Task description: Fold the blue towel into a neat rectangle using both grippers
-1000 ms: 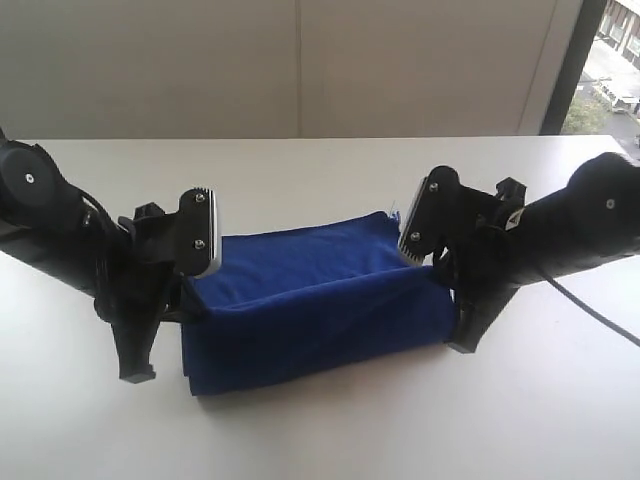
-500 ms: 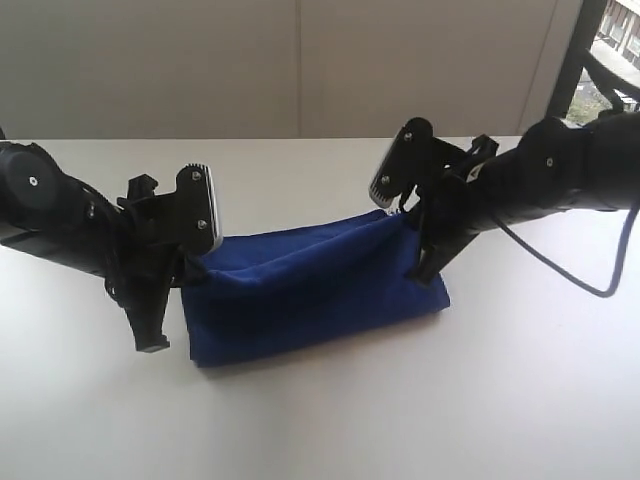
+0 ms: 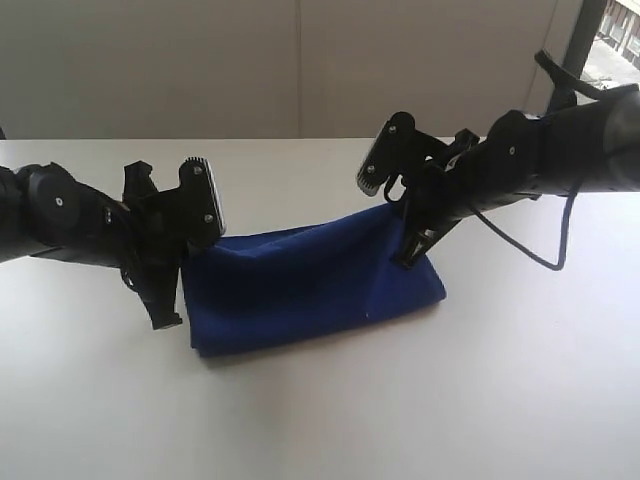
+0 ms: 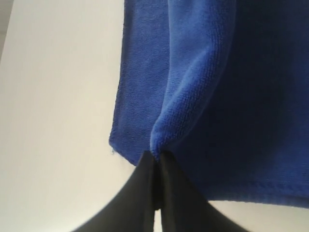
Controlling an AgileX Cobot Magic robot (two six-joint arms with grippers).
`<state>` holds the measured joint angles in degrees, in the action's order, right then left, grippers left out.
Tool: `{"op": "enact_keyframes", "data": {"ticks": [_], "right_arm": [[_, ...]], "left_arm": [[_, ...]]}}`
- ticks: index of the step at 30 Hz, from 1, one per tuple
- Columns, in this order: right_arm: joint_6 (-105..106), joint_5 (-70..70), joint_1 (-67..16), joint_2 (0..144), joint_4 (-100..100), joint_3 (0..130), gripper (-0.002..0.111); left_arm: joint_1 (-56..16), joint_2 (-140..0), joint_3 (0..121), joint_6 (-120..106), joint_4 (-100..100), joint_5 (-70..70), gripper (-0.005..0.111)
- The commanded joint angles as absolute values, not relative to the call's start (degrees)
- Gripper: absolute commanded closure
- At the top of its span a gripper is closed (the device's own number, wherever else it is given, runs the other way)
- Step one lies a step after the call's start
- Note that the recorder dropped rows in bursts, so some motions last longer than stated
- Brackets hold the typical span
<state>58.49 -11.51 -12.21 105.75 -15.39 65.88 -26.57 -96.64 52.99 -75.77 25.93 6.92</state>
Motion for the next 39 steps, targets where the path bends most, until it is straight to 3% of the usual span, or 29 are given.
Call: {"op": "enact_keyframes", "data": {"ticks": [1,11,32,36,39], "right_arm": [[58.06,-9.81,-10.70,107.03,-15.15,66.85,0.108],[58.06,-8.90,-9.13,112.36,-15.15,72.48,0.108],[57.65,-3.41,-8.99,123.53,-15.15,77.97,0.108],[53.65,-2.01,-8.85,124.36,-15.15,78.23,0.106],[52.28,-1.13,-8.51,124.36,-15.15,78.23,0.088]], "left_arm": [[-26.49,-98.46,52.72,-75.79,26.32,10.84,0.107],[-26.45,-99.43,52.75,-75.79,26.21,20.10,0.107],[-25.09,-110.83,58.73,-75.15,25.67,21.48,0.107],[-25.09,-112.55,58.73,-75.15,25.69,22.17,0.092],[-25.09,-112.94,58.73,-75.15,25.69,24.28,0.071]]}}
